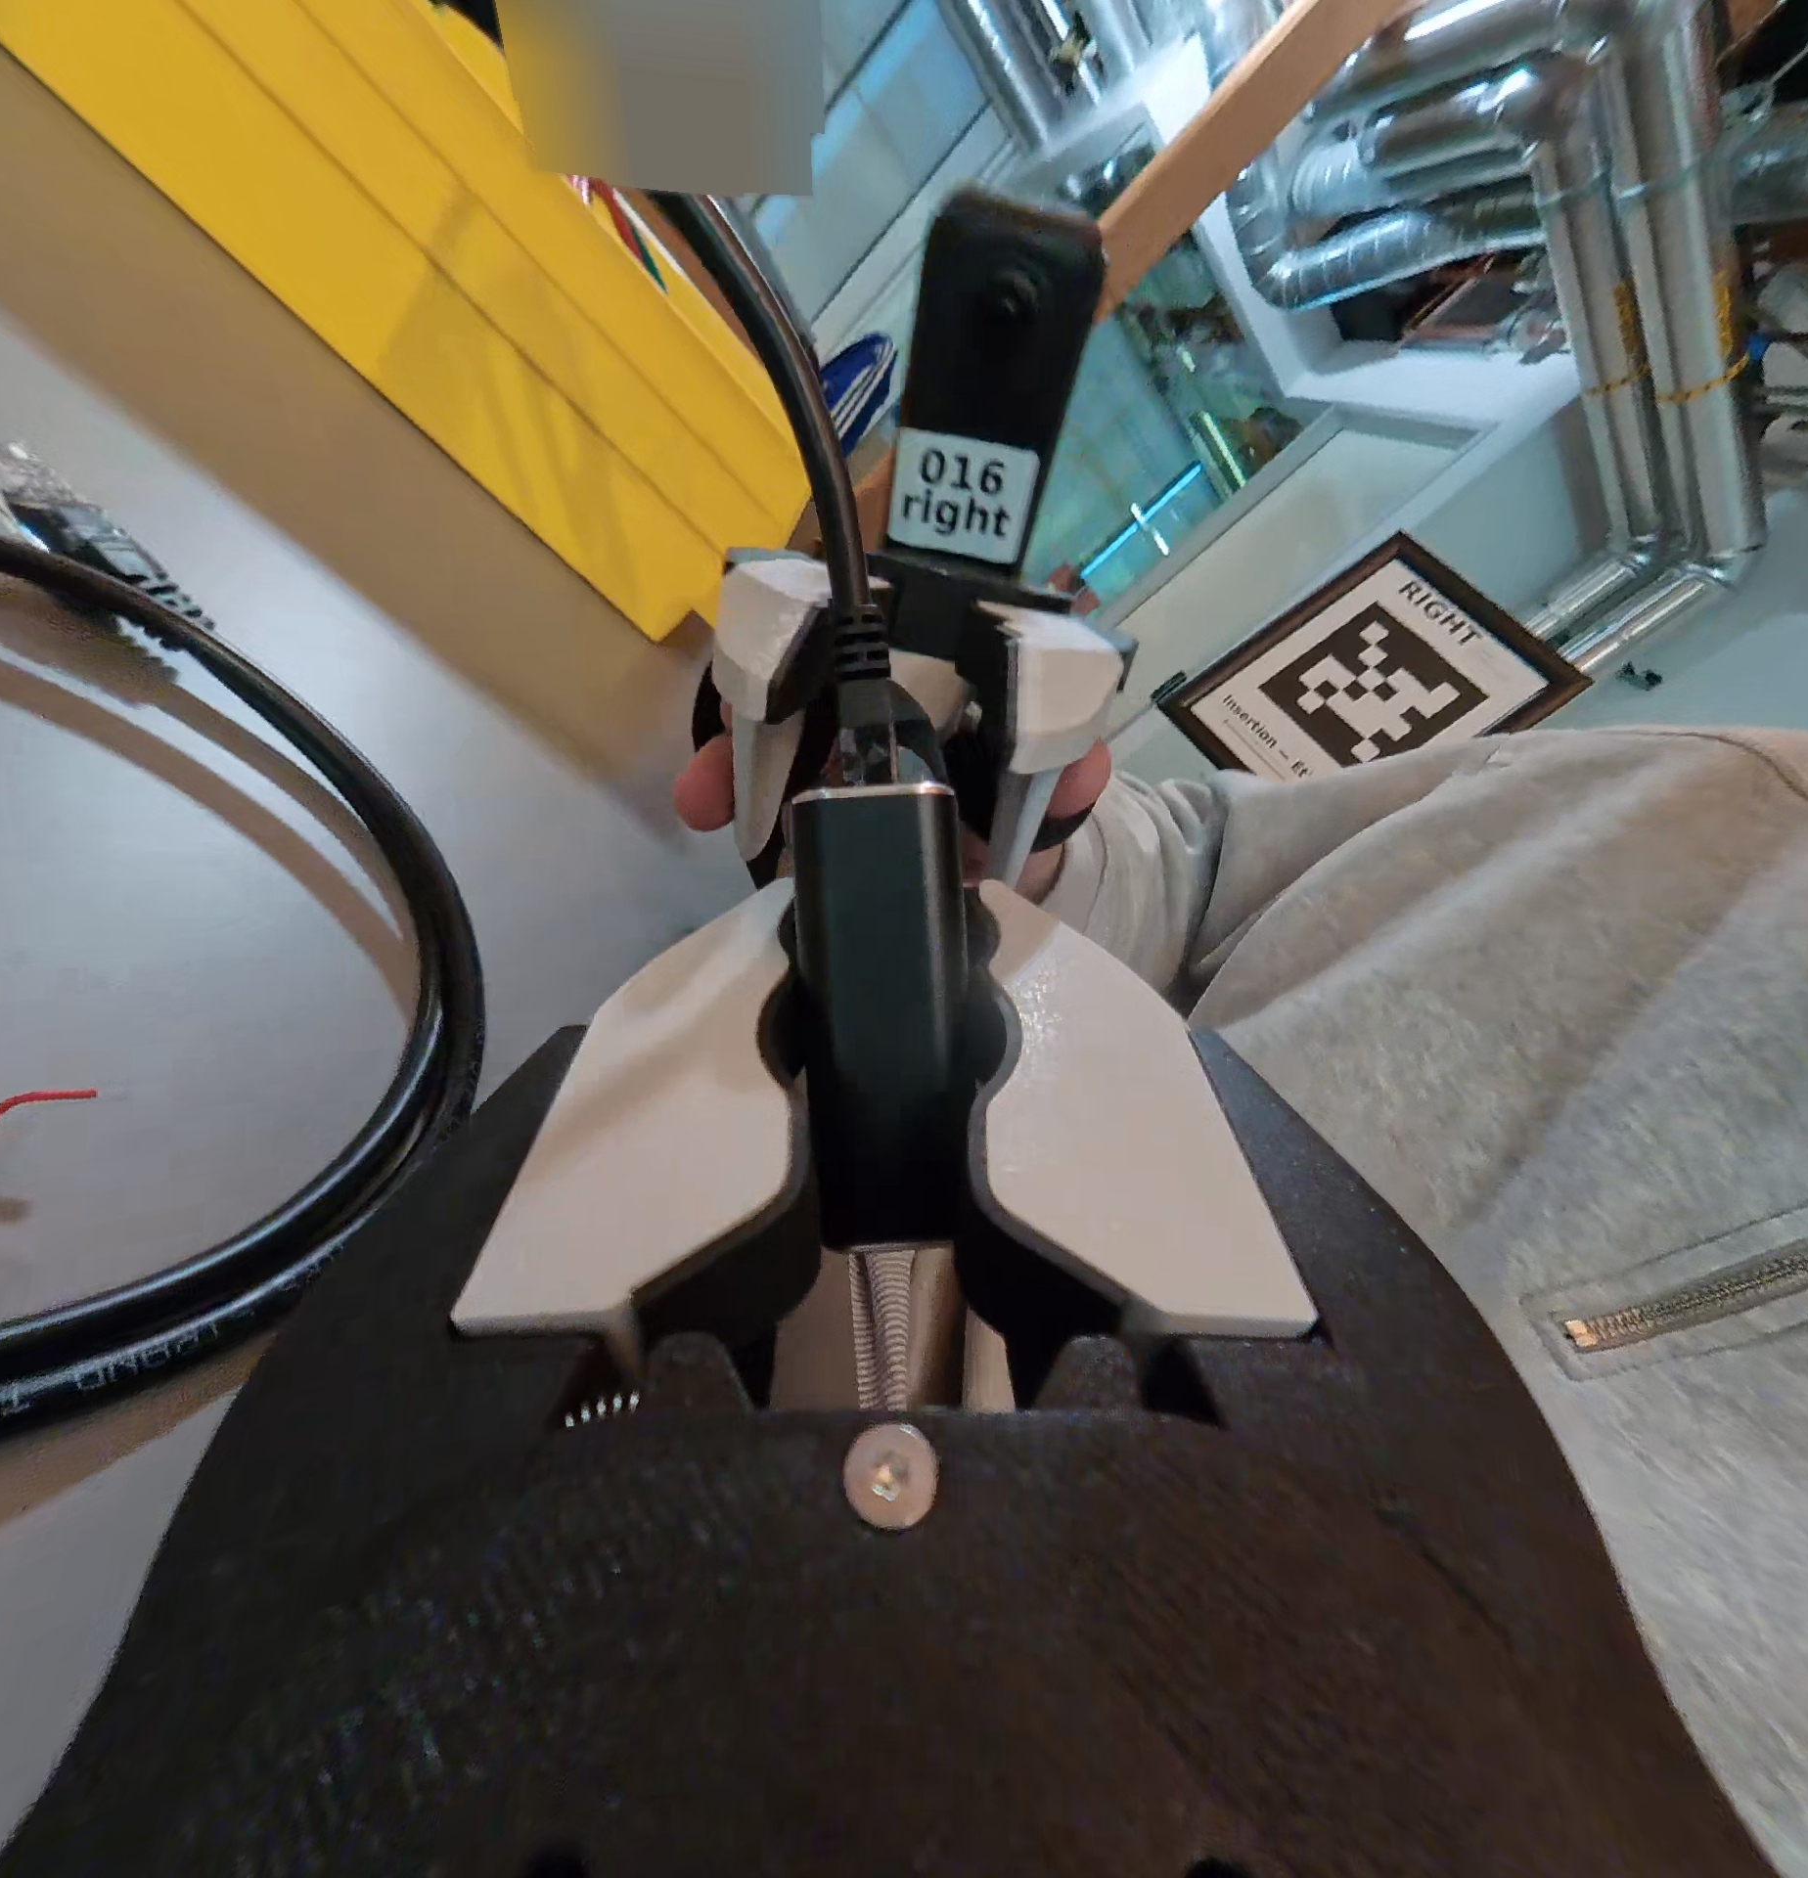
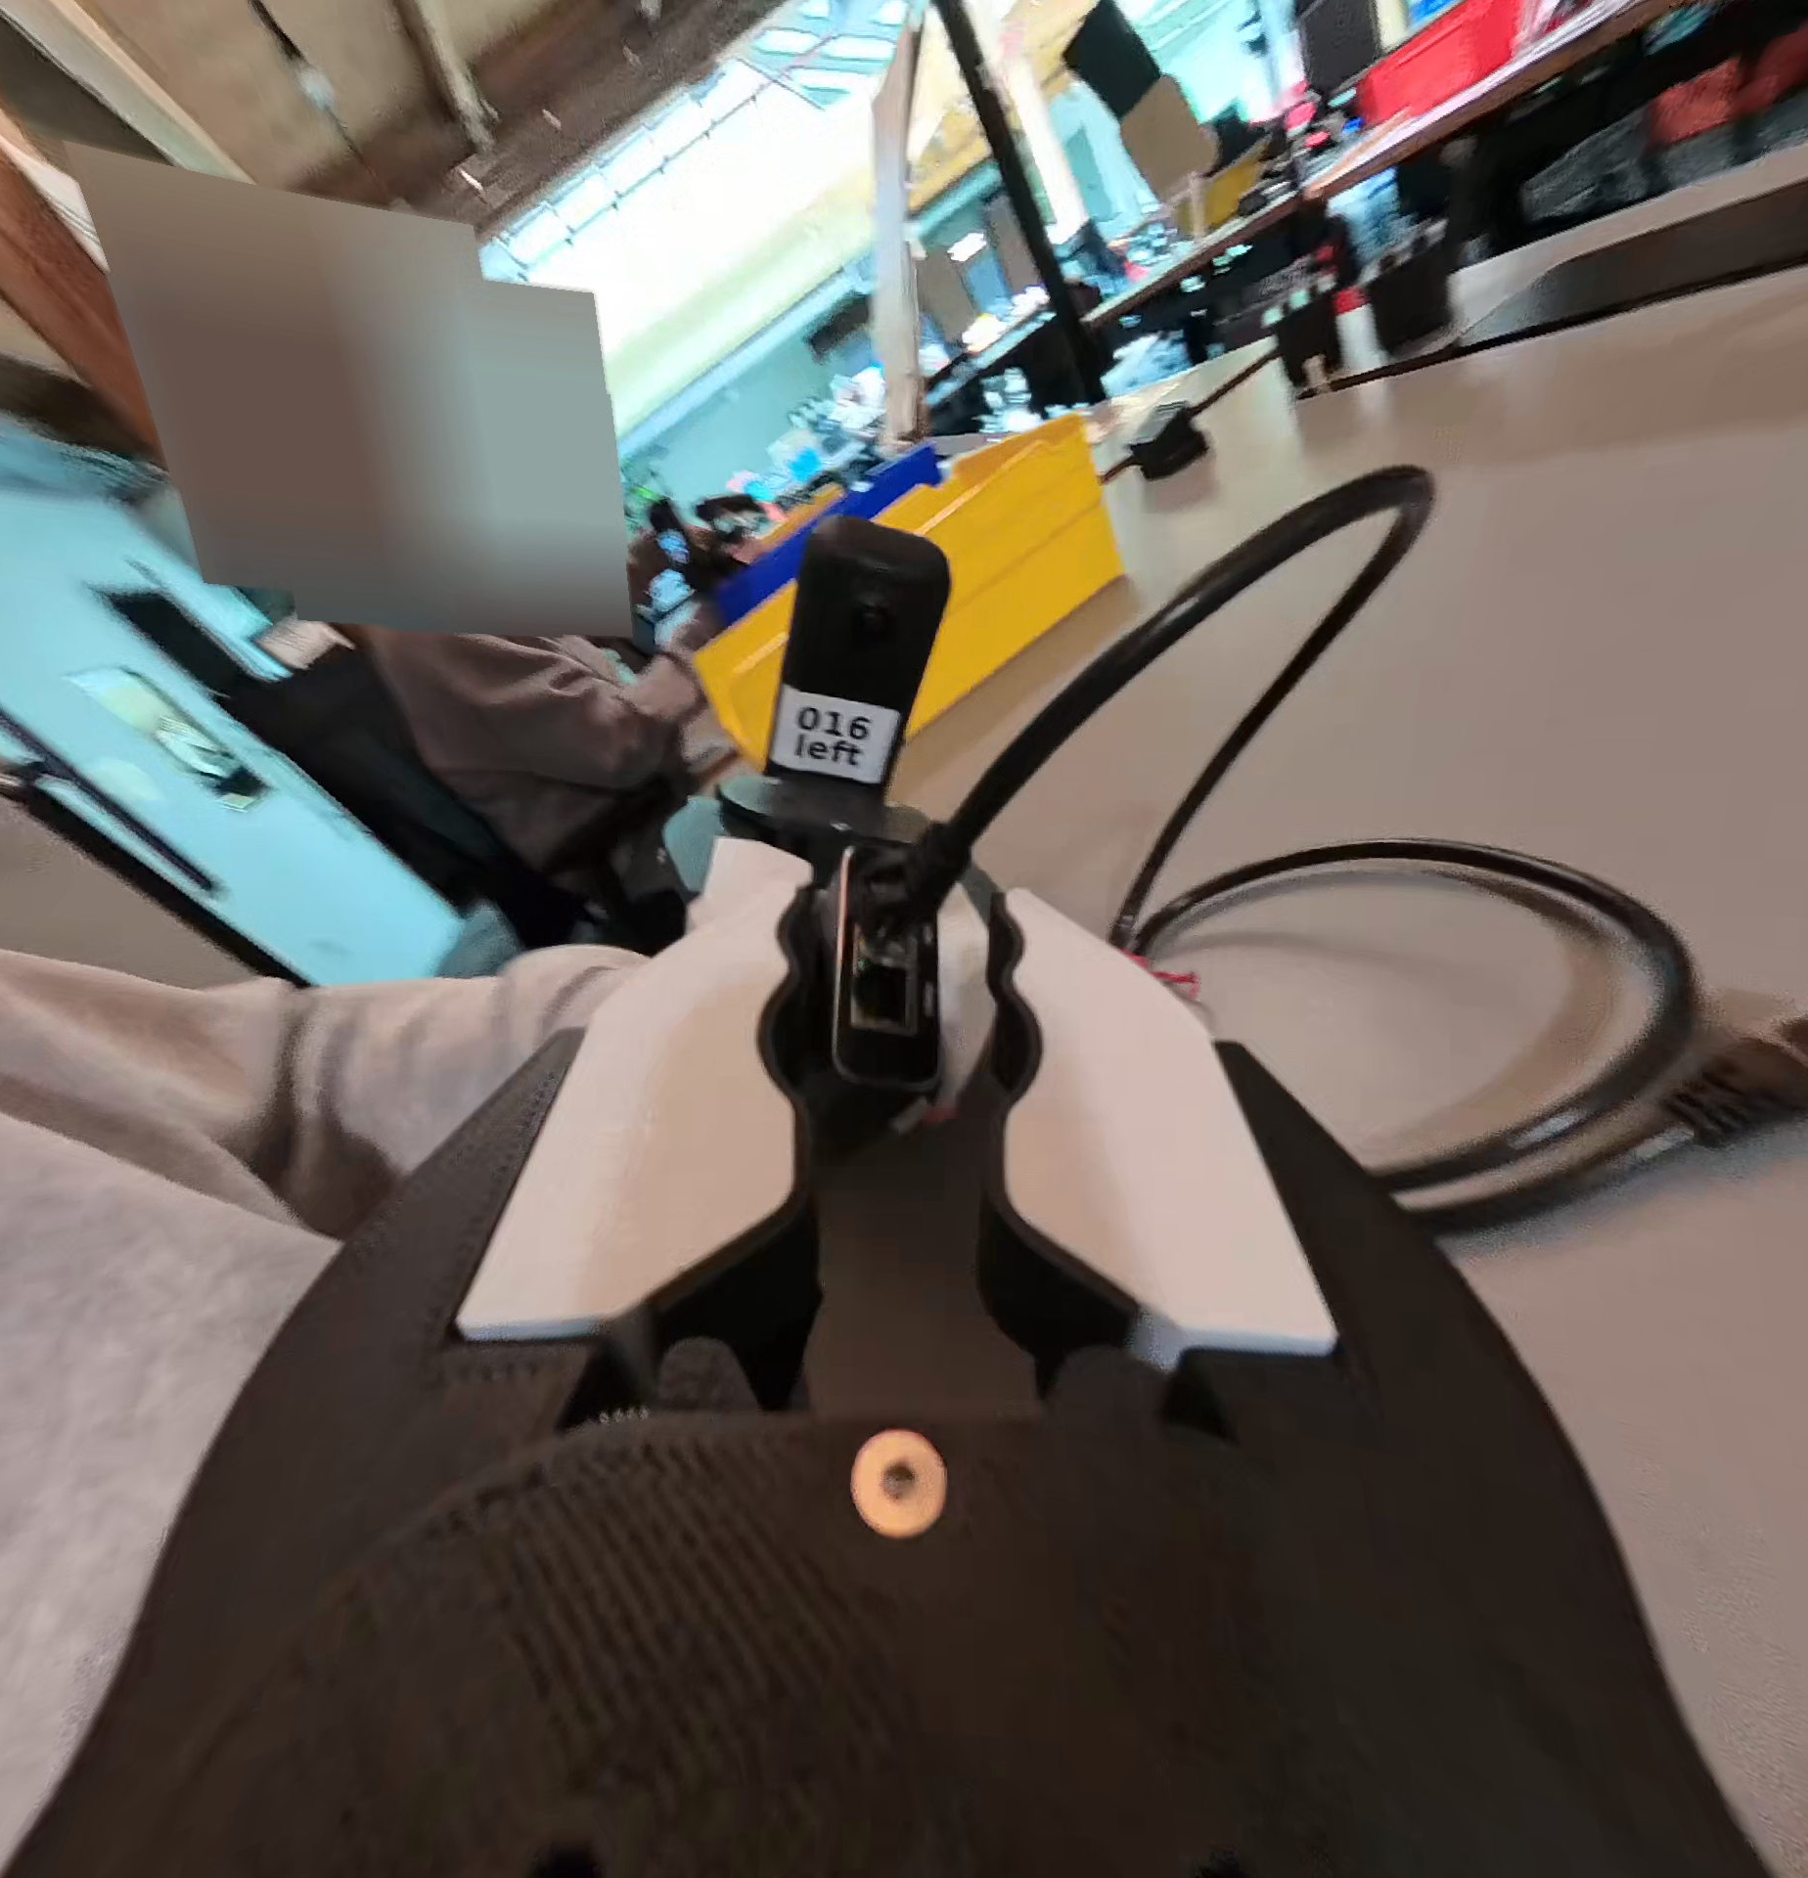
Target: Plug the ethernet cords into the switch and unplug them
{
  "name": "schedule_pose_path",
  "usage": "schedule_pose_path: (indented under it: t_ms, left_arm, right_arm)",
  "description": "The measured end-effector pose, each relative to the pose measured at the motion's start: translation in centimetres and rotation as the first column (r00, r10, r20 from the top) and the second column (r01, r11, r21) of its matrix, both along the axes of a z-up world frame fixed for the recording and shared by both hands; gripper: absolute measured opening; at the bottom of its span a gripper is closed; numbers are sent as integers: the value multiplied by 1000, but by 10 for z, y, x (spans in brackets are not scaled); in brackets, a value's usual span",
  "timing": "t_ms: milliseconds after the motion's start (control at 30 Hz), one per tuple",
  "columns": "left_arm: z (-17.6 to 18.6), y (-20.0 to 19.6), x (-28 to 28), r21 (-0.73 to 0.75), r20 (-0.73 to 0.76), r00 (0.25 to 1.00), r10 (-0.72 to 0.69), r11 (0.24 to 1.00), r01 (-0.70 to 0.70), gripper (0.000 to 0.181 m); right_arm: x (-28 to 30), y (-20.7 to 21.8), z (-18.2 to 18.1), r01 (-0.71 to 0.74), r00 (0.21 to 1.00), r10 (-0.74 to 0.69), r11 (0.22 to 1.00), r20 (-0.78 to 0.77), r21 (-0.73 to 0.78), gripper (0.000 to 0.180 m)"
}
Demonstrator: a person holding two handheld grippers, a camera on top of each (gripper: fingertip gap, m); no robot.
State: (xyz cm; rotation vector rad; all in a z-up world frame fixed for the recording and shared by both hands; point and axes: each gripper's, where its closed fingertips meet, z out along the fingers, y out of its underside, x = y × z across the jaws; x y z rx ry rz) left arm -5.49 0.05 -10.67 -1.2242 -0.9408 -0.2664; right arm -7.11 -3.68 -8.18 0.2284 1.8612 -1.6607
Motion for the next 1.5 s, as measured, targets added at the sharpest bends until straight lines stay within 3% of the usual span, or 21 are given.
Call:
schedule_pose_path:
  t_ms: [100, 200, 500, 667, 900, 1067, 1133, 1200, 1233, 1367, 1500]
  left_arm:
    - [-5, 9, 1, -38, 25, 999, -21, 999, 22, 26]
    - [-5, 11, 2, -32, 24, 999, -28, 999, 28, 25]
    - [-4, 6, -1, -5, 30, 1000, 0, 1000, 1, 25]
    - [-3, 6, 0, -9, 18, 1000, 1, 1000, -1, 25]
    - [-2, 13, -2, -122, -61, 995, 82, 989, -89, 25]
    - [7, 18, -2, -49, -96, 989, 110, 992, -115, 26]
    - [10, 21, 0, -5, -95, 992, 80, 997, -81, 30]
    - [21, 21, 5, 94, -133, 990, 34, 995, -22, 57]
    - [20, 20, 5, 114, -118, 993, 24, 993, -10, 61]
    - [19, 20, 3, 117, -103, 994, 24, 993, -12, 60]
    - [13, 19, 1, 102, -62, 998, 32, 994, -26, 36]
  right_arm:
    - [6, 0, -3, -73, 992, 73, 997, 101, -2, 29]
    - [5, 1, -4, -74, 993, 73, 997, 94, 4, 21]
    - [-1, 5, -5, -67, 987, 67, 998, 149, -5, 29]
    - [7, 4, -9, -93, 992, 91, 995, 91, 26, 28]
    - [13, 4, -2, -117, 979, 119, 993, 165, -23, 27]
    - [13, 7, 3, -126, 970, 136, 990, 201, -62, 21]
    - [15, 8, 4, -143, 962, 155, 987, 226, -67, 21]
    - [17, 8, 2, -168, 952, 177, 984, 251, -55, 20]
    - [18, 7, -1, -171, 953, 174, 985, 247, -36, 20]
    - [18, 6, -4, -168, 963, 167, 986, 212, -12, 20]
    - [21, 7, -5, -174, 969, 172, 985, 175, -3, 19]
